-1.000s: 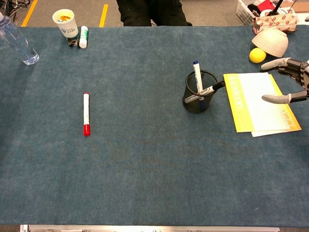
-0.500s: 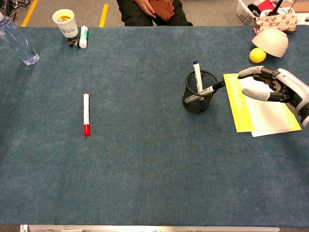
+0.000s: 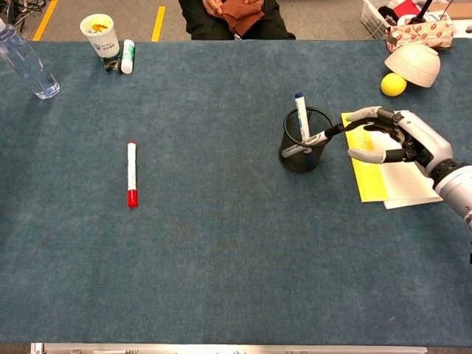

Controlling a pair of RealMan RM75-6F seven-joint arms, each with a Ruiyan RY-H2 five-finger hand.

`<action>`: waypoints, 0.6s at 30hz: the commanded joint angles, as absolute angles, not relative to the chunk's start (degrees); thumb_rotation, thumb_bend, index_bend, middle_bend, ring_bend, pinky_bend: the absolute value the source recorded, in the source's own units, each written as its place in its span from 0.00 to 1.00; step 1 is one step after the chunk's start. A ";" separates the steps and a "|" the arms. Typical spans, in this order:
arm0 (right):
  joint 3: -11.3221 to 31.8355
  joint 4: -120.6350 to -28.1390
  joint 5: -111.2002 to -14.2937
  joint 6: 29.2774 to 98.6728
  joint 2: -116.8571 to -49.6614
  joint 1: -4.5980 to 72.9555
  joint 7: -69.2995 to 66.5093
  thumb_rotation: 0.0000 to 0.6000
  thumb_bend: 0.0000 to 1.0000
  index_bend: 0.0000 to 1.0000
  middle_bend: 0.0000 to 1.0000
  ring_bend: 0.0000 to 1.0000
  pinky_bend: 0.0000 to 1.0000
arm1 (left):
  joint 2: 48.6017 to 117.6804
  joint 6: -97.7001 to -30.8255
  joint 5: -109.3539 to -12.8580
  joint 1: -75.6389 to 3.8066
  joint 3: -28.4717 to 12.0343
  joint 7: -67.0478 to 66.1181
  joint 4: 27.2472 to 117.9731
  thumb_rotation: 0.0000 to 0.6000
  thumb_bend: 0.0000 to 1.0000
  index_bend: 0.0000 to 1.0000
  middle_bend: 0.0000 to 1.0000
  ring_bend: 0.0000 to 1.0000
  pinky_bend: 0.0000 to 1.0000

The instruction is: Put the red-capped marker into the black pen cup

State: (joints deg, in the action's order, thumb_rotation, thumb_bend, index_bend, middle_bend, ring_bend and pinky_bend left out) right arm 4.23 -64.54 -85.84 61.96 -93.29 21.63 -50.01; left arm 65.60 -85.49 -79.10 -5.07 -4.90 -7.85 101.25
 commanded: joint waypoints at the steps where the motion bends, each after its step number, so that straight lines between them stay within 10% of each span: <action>1: 3.91 -62.27 -86.73 62.66 -94.96 22.26 -50.02 0.79 0.00 0.32 0.34 0.15 0.15 | 65.66 -85.56 -79.17 -5.08 -4.96 -7.72 101.14 1.00 0.29 0.16 0.07 0.04 0.00; 18: 3.68 -52.01 -88.25 64.66 -102.89 25.01 -52.17 0.78 0.00 0.29 0.26 0.11 0.13 | 65.43 -85.87 -79.02 -4.73 -5.06 -7.34 100.96 1.00 0.29 0.16 0.07 0.04 0.00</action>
State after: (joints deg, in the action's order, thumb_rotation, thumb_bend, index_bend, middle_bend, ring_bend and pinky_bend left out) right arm 3.63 -52.35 -88.31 64.72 -102.57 24.78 -51.92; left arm 65.44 -85.90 -78.99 -4.74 -5.09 -7.34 100.84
